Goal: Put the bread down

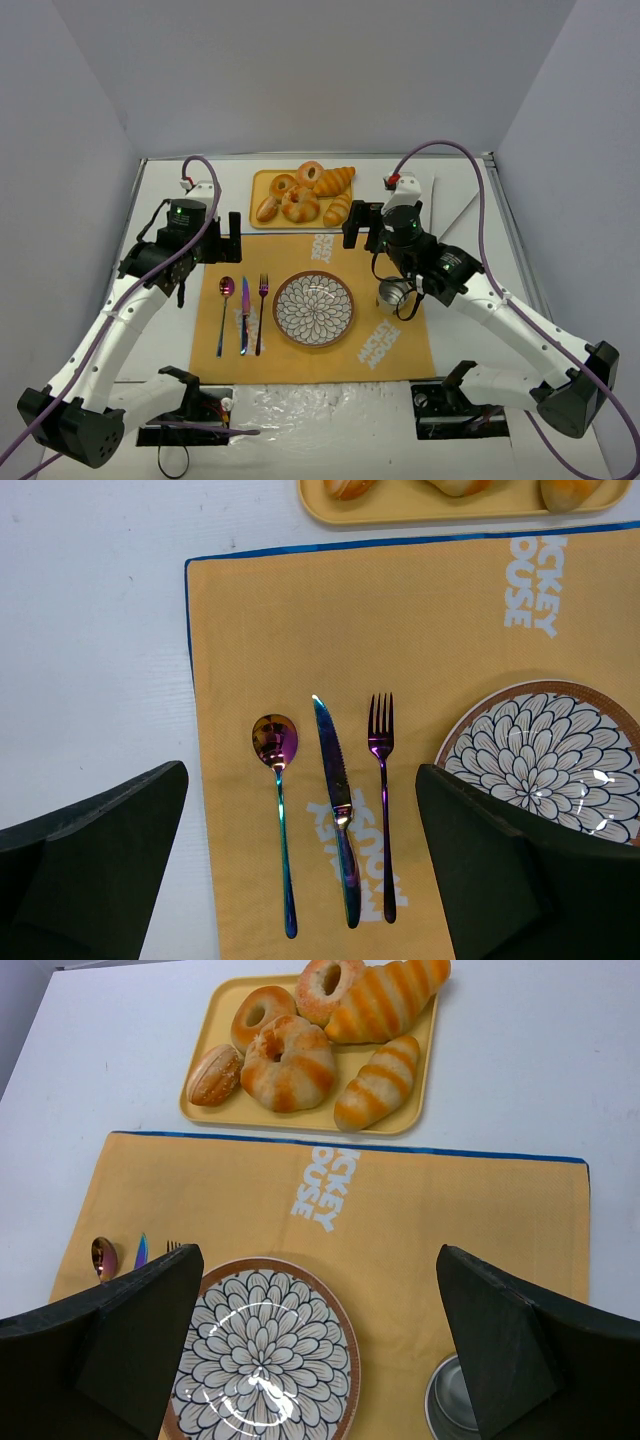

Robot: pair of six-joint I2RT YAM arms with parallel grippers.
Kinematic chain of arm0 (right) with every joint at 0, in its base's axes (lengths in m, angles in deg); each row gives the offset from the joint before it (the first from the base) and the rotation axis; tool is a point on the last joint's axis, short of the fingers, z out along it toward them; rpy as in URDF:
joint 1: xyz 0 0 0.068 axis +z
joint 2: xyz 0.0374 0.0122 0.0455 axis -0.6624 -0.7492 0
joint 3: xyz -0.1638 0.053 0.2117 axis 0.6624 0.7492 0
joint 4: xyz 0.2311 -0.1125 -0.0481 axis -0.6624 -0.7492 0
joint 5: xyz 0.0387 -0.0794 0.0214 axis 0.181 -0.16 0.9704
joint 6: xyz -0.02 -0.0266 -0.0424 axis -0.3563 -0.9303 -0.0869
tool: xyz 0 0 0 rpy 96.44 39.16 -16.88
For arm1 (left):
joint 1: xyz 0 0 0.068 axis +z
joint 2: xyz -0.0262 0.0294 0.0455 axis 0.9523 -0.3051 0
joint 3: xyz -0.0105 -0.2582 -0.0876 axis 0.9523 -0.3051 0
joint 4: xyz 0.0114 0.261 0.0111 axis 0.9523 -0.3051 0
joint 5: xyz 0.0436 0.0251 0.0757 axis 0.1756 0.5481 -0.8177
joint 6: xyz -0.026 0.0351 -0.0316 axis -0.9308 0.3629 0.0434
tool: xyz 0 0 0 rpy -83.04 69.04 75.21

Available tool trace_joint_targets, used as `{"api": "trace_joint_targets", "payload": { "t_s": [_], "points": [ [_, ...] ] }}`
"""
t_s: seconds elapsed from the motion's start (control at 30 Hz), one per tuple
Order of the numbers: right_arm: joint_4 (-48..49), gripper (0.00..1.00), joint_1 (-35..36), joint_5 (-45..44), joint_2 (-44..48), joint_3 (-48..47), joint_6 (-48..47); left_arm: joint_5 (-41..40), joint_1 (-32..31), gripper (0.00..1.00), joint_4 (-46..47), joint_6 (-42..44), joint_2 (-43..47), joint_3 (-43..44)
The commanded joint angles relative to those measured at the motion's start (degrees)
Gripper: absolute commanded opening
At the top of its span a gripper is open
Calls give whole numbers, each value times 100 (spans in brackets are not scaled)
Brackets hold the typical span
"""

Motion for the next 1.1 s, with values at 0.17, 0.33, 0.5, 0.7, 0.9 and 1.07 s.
{"api": "trace_joint_targets", "payload": {
  "t_s": [0.17,0.33,0.5,0.7,0.9,1.07],
  "points": [
    [172,100,-36,-404,58,-189,33,-32,-38,96,167,27,41,115],
    [97,100,-759,-266,-314,-421,-42,-23,-38,96,167,27,38,118],
    [30,100,-2168,-30,-990,-747,-280,-23,-38,96,161,25,41,123],
    [-71,100,-3310,25,-2172,-1354,-457,2,-47,96,167,19,10,115],
    [-86,100,-3986,286,-3094,-1683,-422,-5,-56,96,167,19,59,115],
    [-77,100,-4147,295,-3682,-1938,-368,30,-56,96,176,19,68,115]
  ]
}}
